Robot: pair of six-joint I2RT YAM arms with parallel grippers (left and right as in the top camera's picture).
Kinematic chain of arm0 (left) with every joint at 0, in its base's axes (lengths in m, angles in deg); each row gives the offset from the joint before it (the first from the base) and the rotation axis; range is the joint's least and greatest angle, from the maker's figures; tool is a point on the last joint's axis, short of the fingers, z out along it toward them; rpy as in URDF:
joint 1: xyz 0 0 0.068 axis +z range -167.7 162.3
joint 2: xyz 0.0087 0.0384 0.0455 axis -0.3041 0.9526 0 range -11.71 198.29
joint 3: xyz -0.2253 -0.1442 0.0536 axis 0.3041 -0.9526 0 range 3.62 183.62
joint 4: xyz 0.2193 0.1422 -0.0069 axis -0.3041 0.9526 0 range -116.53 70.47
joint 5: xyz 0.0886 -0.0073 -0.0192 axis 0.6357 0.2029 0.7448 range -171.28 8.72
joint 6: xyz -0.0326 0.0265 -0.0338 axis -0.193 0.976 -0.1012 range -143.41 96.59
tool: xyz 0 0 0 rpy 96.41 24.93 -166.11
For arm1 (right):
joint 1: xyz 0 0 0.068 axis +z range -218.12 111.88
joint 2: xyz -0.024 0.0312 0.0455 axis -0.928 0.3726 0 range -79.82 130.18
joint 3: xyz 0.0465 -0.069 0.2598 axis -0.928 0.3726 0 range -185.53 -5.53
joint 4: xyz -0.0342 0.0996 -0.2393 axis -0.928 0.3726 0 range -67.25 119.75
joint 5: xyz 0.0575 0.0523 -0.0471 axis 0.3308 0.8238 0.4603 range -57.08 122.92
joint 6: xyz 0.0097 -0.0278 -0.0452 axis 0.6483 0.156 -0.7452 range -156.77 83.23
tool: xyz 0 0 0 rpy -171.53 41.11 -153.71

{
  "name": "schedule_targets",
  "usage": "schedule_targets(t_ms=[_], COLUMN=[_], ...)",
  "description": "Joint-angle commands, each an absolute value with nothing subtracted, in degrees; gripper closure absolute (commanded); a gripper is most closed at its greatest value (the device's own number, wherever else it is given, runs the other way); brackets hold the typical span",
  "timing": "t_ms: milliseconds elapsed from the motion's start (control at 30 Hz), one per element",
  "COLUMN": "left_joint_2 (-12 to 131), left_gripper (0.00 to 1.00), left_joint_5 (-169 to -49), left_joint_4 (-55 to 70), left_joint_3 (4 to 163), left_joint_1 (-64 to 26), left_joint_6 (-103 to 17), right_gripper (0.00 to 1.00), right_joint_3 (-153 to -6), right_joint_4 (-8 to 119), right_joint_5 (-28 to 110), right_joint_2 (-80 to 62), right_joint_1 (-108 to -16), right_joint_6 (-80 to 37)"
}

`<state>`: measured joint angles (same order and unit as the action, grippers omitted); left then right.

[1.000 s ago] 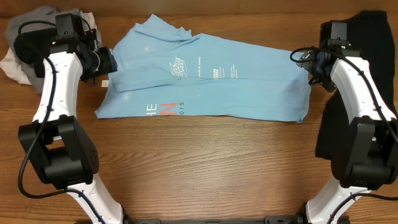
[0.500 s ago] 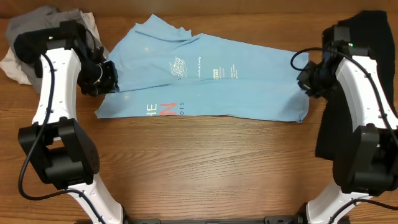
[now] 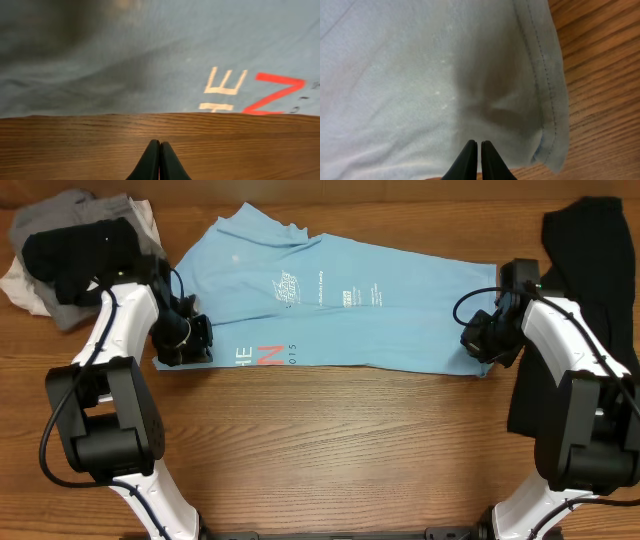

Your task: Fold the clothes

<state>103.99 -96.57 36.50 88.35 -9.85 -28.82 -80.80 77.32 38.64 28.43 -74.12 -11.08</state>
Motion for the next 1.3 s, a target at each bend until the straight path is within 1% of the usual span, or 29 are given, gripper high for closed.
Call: schedule_targets(t_ms=[0, 200, 433, 567, 767, 1000, 1100, 1200, 1267], left_joint_2=[104.67, 104.67, 104.67, 104.67, 104.67, 104.67, 104.67, 104.67, 104.67], left_gripper=[0.96, 0.96, 0.96, 0.96, 0.96, 0.95, 0.96, 0.96, 0.96], left_joint_5=[-97.25, -96.66, -91.1, -89.95, -83.54, -82.38, -80.15, -79.89, -77.4], left_joint_4=[34.18, 30.73, 27.08, 26.9, 27.19, 27.14, 27.19, 27.47, 27.82], left_joint_3=[83.61, 80.42, 80.26, 80.26, 80.18, 80.15, 80.15, 79.89, 79.48], left_joint_1=[-9.85, -9.8, -9.8, -9.82, -9.8, -9.8, -9.65, -9.21, -8.75], left_joint_6=[-28.36, -28.38, -30.06, -30.13, -31.37, -31.42, -34.13, -34.65, -36.9], right_gripper=[0.93, 0.95, 0.96, 0.96, 0.96, 0.96, 0.96, 0.96, 0.96], right_joint_3=[-78.96, -76.12, -75.86, -74.83, -74.06, -74.06, -74.04, -74.04, -74.04], right_joint_4=[76.4, 73.03, 72.34, 72.23, 72.2, 73.01, 74.48, 75.13, 75.33], right_joint_5=[37.68, 36.15, 34.86, 32.28, 31.34, 29.35, 26.42, 26.29, 26.24], right_joint_2=[26.75, 26.75, 26.75, 26.75, 26.75, 26.75, 26.75, 26.75, 26.75], right_joint_1=[-74.28, -74.36, -74.36, -74.36, -74.36, -74.39, -74.39, -74.39, -74.39], right_joint_6=[-8.85, -8.21, -6.25, -3.62, -3.49, -2.14, -0.08, -0.08, -0.06])
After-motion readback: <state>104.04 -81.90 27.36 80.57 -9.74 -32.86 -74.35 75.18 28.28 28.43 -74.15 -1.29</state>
